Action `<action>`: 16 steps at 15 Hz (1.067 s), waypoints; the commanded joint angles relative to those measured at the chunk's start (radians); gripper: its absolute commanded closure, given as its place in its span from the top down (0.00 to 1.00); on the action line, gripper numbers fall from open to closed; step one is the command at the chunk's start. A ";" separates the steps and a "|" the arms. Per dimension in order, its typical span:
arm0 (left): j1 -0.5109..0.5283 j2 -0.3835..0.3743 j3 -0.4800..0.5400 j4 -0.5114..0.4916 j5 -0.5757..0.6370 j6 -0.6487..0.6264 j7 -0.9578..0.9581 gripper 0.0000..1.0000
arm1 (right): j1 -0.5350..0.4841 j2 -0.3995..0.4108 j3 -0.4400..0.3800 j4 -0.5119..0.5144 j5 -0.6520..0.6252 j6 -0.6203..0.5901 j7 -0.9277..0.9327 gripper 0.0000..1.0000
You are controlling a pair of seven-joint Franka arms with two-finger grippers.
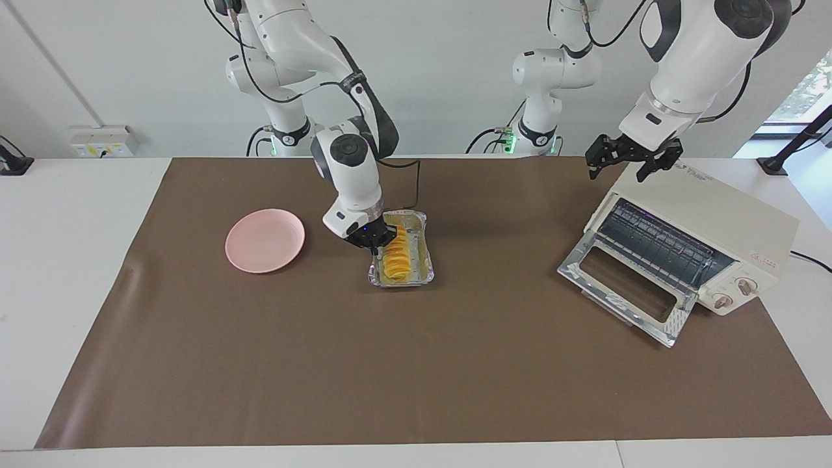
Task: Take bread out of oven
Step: 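Drag the foil tray beside the pink plate with the right gripper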
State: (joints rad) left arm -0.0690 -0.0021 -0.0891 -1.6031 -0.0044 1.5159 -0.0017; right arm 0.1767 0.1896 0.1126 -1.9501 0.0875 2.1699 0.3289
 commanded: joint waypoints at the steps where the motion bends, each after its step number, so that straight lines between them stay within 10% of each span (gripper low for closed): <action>1: 0.009 -0.025 -0.008 -0.017 0.009 0.017 -0.014 1.00 | -0.138 0.017 0.009 0.091 0.079 -0.068 -0.184 0.00; 16: 0.018 -0.026 0.000 -0.017 0.009 0.017 -0.015 1.00 | -0.365 0.258 0.002 0.249 -0.037 0.073 -0.631 0.00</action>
State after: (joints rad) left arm -0.0572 -0.0085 -0.0839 -1.6027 -0.0044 1.5174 -0.0056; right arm -0.1785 0.4439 0.1026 -1.7003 0.0853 2.2547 -0.2795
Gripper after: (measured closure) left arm 0.000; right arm 0.982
